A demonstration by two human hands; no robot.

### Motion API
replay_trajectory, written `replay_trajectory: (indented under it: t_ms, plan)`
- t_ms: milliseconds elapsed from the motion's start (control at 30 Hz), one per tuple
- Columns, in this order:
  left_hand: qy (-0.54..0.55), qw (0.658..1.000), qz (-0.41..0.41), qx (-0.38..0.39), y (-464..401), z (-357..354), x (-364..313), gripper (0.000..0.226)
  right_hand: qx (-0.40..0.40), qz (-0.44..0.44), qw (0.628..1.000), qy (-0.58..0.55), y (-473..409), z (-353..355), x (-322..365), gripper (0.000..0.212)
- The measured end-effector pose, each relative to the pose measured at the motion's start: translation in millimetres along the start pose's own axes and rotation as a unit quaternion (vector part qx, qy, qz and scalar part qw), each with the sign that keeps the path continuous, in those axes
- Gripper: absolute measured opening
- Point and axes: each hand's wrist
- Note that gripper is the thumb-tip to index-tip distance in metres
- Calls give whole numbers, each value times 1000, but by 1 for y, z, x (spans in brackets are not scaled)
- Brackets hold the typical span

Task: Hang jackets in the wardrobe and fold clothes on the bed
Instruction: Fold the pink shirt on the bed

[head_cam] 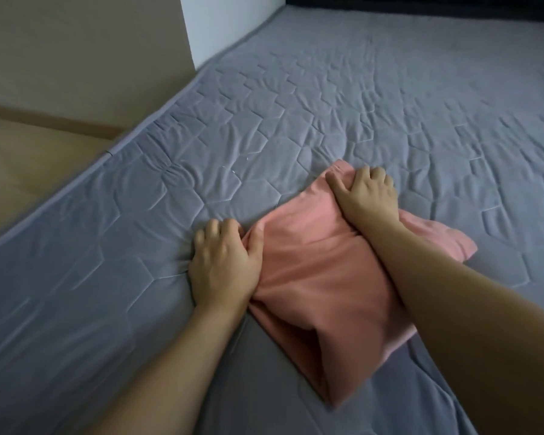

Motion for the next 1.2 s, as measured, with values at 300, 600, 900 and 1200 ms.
replay_trajectory:
  t_ms: [300,600,900,1200]
  plan:
    - [189,974,120,-25,34,73,-21,39,43,1,998,-43,16,17,-4,58]
    - [297,873,208,328,95,91,-56,51,34,18,998,-49,19,19,-5,61]
    - [66,953,95,279,98,91,-41,58,36,6,996,-83,23,25,-5,58]
    - [-61,957,73,273,-21,45,-34,93,25,15,996,-79,19,17,-7,52]
Point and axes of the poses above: each hand's wrist, its own y-axis away from the middle knuckle, its own z-axis out of the back of the hand, x = y × z, and after that the axes turned 10 degrees about -y, right-handed
